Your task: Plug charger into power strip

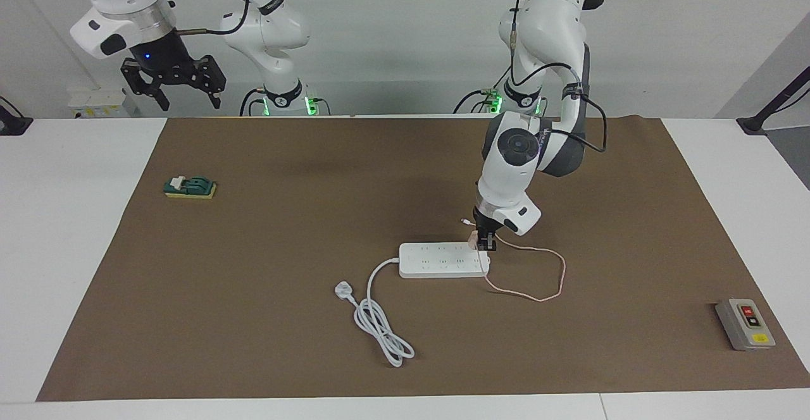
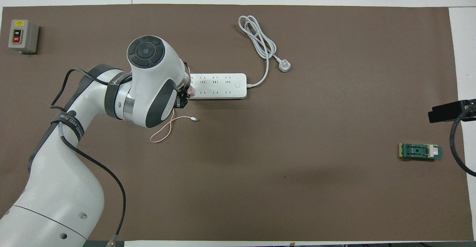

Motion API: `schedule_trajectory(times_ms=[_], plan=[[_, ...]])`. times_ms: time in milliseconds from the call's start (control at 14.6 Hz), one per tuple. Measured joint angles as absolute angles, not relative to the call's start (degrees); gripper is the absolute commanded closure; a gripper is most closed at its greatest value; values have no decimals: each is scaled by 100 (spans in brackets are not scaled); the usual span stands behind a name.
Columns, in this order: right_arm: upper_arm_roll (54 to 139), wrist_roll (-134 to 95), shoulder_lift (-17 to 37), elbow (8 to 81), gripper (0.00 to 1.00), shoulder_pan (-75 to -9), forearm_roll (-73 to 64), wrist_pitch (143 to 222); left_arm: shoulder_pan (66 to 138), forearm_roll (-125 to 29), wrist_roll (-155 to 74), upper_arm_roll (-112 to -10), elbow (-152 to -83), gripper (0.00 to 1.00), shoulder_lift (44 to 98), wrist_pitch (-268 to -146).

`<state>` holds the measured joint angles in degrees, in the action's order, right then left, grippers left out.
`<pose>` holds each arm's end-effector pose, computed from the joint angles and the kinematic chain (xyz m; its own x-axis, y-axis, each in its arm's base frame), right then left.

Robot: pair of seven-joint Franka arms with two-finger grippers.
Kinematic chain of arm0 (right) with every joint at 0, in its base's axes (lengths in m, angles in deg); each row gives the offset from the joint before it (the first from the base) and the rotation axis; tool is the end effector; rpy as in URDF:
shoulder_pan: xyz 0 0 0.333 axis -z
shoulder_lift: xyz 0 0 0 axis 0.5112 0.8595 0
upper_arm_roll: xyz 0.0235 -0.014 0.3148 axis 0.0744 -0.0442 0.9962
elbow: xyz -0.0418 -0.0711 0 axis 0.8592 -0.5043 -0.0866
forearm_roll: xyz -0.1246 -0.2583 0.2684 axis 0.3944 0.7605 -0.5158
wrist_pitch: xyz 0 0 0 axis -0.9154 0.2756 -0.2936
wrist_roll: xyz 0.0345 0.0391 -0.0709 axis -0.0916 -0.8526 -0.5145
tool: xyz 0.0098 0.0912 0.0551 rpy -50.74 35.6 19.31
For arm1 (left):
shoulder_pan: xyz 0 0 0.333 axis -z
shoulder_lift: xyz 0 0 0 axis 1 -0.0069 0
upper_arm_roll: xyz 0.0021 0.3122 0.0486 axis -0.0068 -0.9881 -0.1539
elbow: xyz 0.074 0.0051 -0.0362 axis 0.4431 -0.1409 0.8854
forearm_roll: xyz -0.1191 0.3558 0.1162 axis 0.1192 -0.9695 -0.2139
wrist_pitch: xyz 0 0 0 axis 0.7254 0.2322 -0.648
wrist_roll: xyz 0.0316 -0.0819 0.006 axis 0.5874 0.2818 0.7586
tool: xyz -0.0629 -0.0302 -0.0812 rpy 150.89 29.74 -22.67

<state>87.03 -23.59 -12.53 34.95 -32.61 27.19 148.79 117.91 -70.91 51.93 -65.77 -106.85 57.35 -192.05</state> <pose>0.5008 -0.0113 0.6541 0.9978 0.0479 -0.0466 0.0486 -0.9987 0.0146 0.5913 -0.2951 0.3461 0.1301 0.9912 -0.0261 0.9915 -0.1299 0.0087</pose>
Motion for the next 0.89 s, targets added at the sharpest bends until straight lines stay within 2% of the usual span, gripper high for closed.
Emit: schedule_trajectory(times_ms=[889], plan=[[8689,-2359,-1263,3495,0,-3259,2719,14879,11920,-7183,5254,-6664,-10980,100,5888,-19541]])
